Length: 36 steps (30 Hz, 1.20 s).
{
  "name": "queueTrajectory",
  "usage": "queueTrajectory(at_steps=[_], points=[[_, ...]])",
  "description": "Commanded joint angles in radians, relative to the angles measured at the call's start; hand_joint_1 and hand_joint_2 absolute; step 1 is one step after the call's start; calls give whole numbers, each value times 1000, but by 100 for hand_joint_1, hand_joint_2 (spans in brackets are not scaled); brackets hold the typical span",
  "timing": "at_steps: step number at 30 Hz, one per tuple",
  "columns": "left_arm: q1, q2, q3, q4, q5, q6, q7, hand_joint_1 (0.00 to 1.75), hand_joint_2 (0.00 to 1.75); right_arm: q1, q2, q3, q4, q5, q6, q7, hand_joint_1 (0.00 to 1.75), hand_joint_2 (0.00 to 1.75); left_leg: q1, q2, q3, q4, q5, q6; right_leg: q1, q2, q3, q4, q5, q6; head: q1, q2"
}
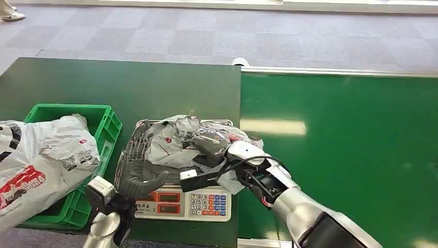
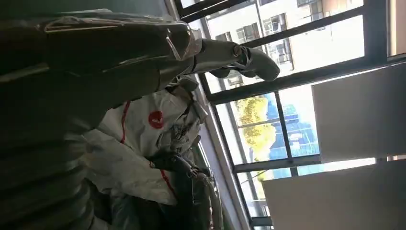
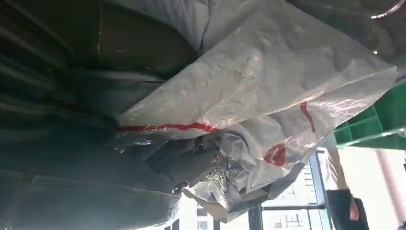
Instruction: Moved the parcel from conveyor to table for the left to box.
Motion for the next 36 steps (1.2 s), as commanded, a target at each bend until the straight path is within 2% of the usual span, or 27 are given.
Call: queueTrajectory(at_steps=[1, 2, 8, 14, 16, 20, 25, 29, 36], points=[[-29, 5, -7, 64, -2, -6, 8, 0, 175, -5, 26, 5, 117, 34, 43, 73, 28, 175, -1, -1, 1, -1, 0, 1, 0, -1, 1, 0, 0, -1, 0, 0], [-28, 5, -5, 63, -2, -6, 8, 0, 175, -7, 26, 6, 117, 41, 38, 76, 0, 175, -1, -2, 1, -2, 1, 2, 0, -3, 1, -1, 0, -1, 0, 0], [-24, 2, -4, 65, -4, -8, 11, 0, 175, 4, 24, -71, 96, -4, -7, 67, 0, 175, -1, -2, 1, -2, 1, 2, 0, -3, 2, -1, 0, -2, 0, 0], [-21, 2, -4, 64, -4, -8, 11, 0, 175, 6, 25, -78, 91, -8, -11, 64, 0, 175, -1, -1, 2, -2, 1, 2, -1, -2, 2, -1, 0, -1, 0, 0], [-14, 5, -2, 53, -4, -7, 11, 0, 175, 12, 25, -81, 64, 17, -62, 65, 0, 175, -1, -2, 1, -1, 1, 2, 0, -2, 2, -1, 0, -1, 0, 0], [-7, 1, 13, 41, -6, -5, 11, 0, 175, 46, 18, -140, -48, 2, -71, 36, 0, 175, -1, 0, 1, -1, 0, 2, 0, 0, 1, 0, 0, -1, 0, 0], [-14, -4, 5, 45, -18, 0, 18, 0, 175, 165, -25, -197, -290, -47, -11, -4, 0, 175, 0, -1, 1, -1, 0, 1, 0, -1, 1, -1, 0, -1, 0, 0], [-18, -8, 6, 43, -21, 3, 21, 0, 175, 199, -33, -207, -340, -58, -2, -8, 0, 175, -1, -2, 0, -1, 0, 2, 0, -3, 1, -1, 0, -1, 0, 0], [-22, -15, 13, 39, -23, 6, 25, 0, 175, 278, -52, -319, -466, -152, -6, -65, 0, 175, -1, -3, -1, -1, 1, 3, 0, -4, 1, -1, 0, -1, 0, 0]])
